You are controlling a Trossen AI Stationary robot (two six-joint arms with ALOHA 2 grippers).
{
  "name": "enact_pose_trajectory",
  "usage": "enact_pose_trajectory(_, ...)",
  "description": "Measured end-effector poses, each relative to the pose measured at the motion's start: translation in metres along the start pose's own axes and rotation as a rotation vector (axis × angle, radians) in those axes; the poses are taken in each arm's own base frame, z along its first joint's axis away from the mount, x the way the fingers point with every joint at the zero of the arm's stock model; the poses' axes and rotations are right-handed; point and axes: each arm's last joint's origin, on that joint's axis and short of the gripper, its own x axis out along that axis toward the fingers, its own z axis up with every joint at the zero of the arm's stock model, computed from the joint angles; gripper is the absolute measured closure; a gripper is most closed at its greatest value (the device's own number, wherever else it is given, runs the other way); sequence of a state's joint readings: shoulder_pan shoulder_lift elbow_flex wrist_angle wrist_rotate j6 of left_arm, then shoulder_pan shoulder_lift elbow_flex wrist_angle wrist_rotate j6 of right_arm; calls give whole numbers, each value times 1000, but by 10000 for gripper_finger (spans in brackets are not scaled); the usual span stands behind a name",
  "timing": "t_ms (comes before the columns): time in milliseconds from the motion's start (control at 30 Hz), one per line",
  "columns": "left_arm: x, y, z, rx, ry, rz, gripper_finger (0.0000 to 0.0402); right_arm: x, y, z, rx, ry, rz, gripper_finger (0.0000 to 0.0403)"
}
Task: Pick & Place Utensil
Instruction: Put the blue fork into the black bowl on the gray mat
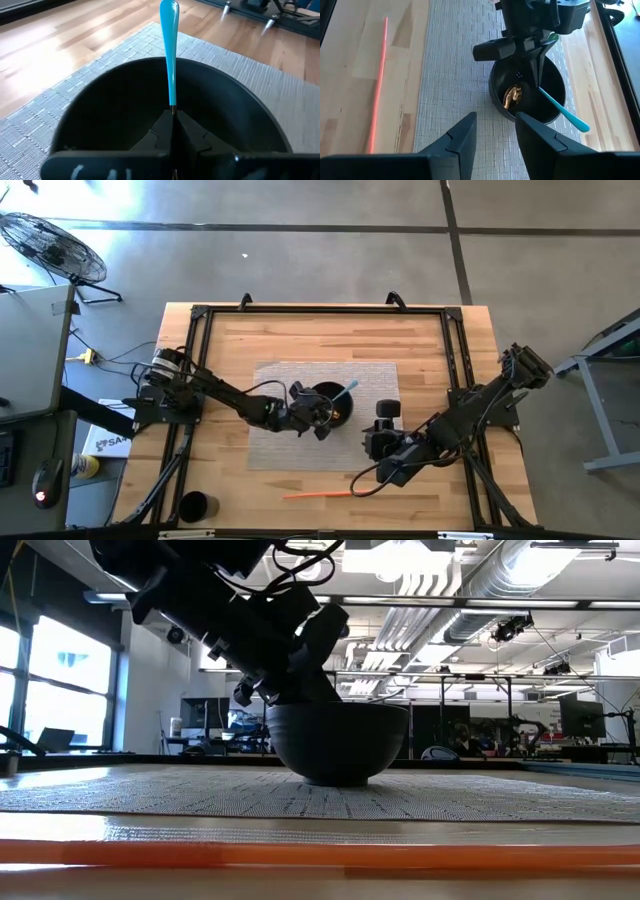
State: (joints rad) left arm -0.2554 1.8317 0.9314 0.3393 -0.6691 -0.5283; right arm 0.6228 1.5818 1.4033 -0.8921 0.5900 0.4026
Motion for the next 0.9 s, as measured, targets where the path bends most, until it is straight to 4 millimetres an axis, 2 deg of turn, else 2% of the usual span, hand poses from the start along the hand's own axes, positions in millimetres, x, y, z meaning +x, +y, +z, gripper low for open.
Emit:
enact_pose_trajectory(467, 0, 1, -3, 17, 35, -9, 397, 0, 0, 0, 1, 0, 0, 274)
enact_pose_trajectory(900, 0, 2, -6, 17, 61, 2, 336, 0, 0, 0, 0, 0, -1, 274)
